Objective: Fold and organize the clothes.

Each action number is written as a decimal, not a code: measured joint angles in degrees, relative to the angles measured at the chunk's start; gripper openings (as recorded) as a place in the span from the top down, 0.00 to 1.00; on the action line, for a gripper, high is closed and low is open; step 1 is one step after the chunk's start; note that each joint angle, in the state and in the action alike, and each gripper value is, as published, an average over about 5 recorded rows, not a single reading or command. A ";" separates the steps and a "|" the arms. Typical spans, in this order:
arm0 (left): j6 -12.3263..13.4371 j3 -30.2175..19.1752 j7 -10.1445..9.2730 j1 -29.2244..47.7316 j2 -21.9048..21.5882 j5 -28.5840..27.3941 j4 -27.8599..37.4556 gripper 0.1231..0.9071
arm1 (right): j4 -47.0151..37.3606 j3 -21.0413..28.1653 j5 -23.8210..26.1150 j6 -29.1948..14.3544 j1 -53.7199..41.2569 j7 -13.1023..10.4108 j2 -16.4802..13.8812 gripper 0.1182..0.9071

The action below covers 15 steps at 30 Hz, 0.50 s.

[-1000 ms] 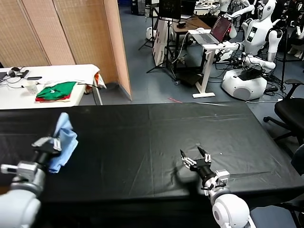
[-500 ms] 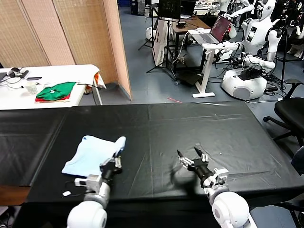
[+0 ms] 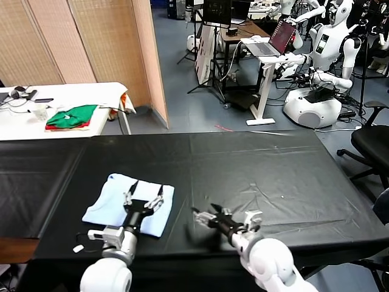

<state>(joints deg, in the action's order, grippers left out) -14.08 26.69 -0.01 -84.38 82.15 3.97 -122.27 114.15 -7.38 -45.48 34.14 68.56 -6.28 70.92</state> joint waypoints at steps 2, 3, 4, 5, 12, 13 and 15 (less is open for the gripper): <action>0.21 1.10 -0.34 -0.42 -0.31 -0.22 -0.32 0.00 | -1.32 2.26 -0.50 0.05 -1.45 0.03 0.96 0.00; 0.29 1.60 -0.54 -0.67 -0.33 -0.32 -0.50 0.00 | -2.03 3.29 -0.65 0.05 -2.17 0.10 1.52 0.00; 0.35 2.03 -0.75 -0.91 -0.25 -0.41 -0.66 0.00 | -2.80 4.22 -0.76 0.03 -2.86 0.18 2.09 0.00; 0.44 2.41 -0.96 -1.17 -0.09 -0.56 -0.78 0.00 | -3.59 5.08 -0.89 -0.01 -3.52 0.25 2.67 0.00; 2.02 3.83 -1.36 -3.45 1.89 -2.89 -1.51 0.00 | -8.57 8.83 -1.41 -0.45 -6.97 0.22 5.67 0.10; 2.21 3.92 -1.38 -3.76 2.15 -3.14 -1.66 0.00 | -9.13 9.16 -1.41 -0.55 -7.30 0.13 5.95 0.14; 2.49 4.15 -1.44 -4.32 2.56 -3.45 -1.95 0.00 | -10.18 9.64 -1.42 -0.81 -7.87 -0.13 6.45 0.25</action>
<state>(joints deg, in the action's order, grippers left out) -11.59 30.84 -1.45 -88.69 84.71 0.52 -124.22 103.97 2.26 -46.90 33.34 60.69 -6.42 77.37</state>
